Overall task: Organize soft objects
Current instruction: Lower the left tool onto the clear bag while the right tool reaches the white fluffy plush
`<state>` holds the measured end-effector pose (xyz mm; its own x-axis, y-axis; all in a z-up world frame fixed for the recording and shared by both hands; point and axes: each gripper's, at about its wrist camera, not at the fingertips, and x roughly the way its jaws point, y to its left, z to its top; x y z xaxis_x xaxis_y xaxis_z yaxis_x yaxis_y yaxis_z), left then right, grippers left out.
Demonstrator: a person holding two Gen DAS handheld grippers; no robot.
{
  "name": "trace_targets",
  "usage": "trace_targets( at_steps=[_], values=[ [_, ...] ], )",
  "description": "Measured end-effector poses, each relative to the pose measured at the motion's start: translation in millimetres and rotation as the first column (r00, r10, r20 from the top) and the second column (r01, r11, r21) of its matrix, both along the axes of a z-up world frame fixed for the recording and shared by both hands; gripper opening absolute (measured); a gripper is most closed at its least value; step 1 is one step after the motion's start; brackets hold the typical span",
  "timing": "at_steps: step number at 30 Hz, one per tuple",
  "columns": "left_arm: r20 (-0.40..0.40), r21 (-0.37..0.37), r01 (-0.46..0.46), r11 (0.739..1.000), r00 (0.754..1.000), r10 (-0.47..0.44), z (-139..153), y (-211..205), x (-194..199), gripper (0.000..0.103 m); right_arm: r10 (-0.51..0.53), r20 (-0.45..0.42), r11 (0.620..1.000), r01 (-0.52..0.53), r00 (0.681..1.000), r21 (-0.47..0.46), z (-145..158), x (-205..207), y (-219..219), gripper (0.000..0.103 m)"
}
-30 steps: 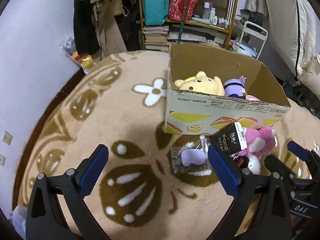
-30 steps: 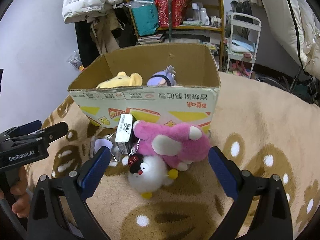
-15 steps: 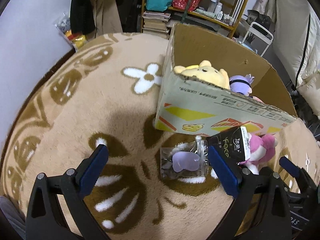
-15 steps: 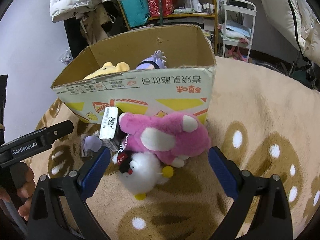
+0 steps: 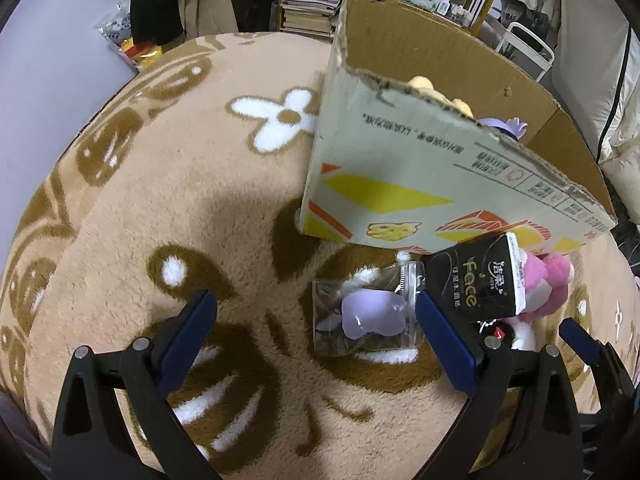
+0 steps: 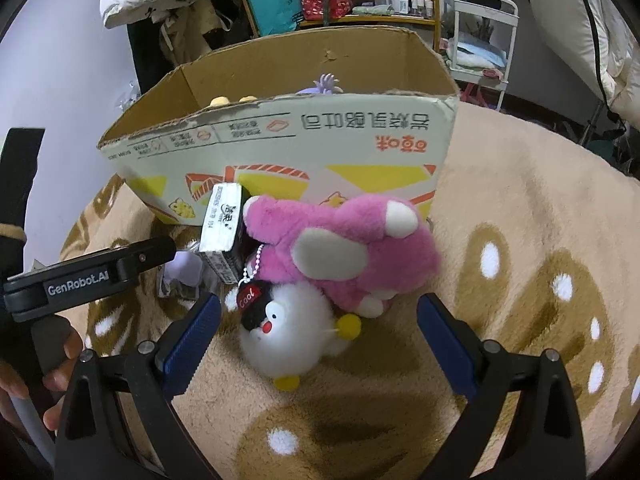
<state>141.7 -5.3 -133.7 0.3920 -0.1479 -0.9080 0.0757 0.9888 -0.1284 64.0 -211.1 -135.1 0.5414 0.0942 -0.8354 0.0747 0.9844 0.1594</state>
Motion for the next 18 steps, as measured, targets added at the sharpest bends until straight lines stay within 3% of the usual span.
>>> trace_targets(
  at_steps=[18],
  values=[
    [-0.059, 0.036, 0.072, 0.997, 0.996, -0.070, -23.9, -20.5, 11.0, 0.099, 0.055, -0.068, 0.997, -0.058, 0.996, -0.052, -20.6, 6.9, 21.1, 0.102]
  ],
)
